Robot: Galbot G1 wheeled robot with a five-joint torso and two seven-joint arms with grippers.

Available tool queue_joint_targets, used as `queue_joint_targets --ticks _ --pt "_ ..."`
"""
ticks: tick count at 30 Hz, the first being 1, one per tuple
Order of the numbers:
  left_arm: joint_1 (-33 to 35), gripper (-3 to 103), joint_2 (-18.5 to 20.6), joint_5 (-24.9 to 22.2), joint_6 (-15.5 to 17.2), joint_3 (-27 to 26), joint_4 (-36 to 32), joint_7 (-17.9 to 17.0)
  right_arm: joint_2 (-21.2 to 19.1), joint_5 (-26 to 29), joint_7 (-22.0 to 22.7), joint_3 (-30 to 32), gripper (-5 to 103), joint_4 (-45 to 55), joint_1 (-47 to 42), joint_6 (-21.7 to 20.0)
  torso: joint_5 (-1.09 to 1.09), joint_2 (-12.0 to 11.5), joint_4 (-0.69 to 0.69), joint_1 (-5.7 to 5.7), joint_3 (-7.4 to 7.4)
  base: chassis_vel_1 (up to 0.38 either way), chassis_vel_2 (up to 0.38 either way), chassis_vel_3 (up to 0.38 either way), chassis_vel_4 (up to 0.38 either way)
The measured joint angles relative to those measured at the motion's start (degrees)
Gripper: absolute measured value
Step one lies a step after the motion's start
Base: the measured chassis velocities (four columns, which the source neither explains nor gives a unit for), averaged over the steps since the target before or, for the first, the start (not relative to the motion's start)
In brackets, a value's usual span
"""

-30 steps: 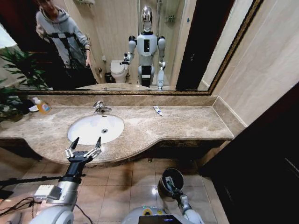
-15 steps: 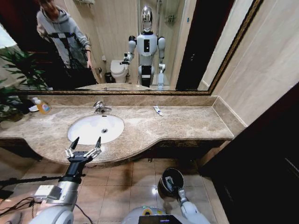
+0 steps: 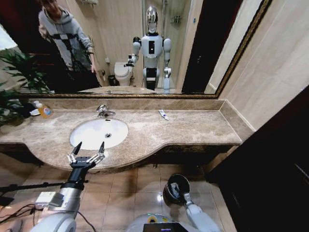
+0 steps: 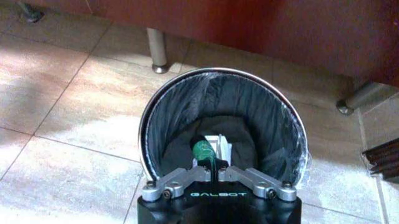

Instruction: Pick up the trash from the sink and place it in the trash bin.

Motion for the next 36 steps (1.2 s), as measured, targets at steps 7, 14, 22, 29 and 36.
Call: queue_joint_targets --ticks 7,14,22,29,36 --pt "0.0 100 0.0 0.0 0.0 0.0 0.0 0.0 -0.16 -0.47 0.04 0.2 1 -1.34 1.12 -0.48 0.0 0.0 0.0 0.0 0.0 0.0 0.0 0.0 0.0" --pt "0.0 100 0.0 0.0 0.0 0.0 0.0 0.0 -0.17 -0.46 0.6 0.13 16 -0.98 1.1 -1.26 0.0 0.0 0.0 0.0 0.0 0.0 0.0 0.0 0.0" --pt "0.0 100 0.0 0.0 0.0 0.0 0.0 0.0 0.1 -0.45 1.1 0.08 49 -0.4 0.53 -1.35 0.0 0.0 0.0 0.0 0.0 0.0 0.0 0.0 0.0" --pt "0.0 100 0.0 0.0 0.0 0.0 0.0 0.0 0.19 -0.43 1.15 0.09 70 0.26 -0.13 -1.33 0.0 0.0 0.0 0.0 0.0 0.0 0.0 0.0 0.0" --pt "0.0 100 0.0 0.0 0.0 0.0 0.0 0.0 0.17 -0.09 1.84 0.1 96 1.03 -1.08 -1.13 0.0 0.0 0.0 0.0 0.0 0.0 0.0 0.0 0.0"
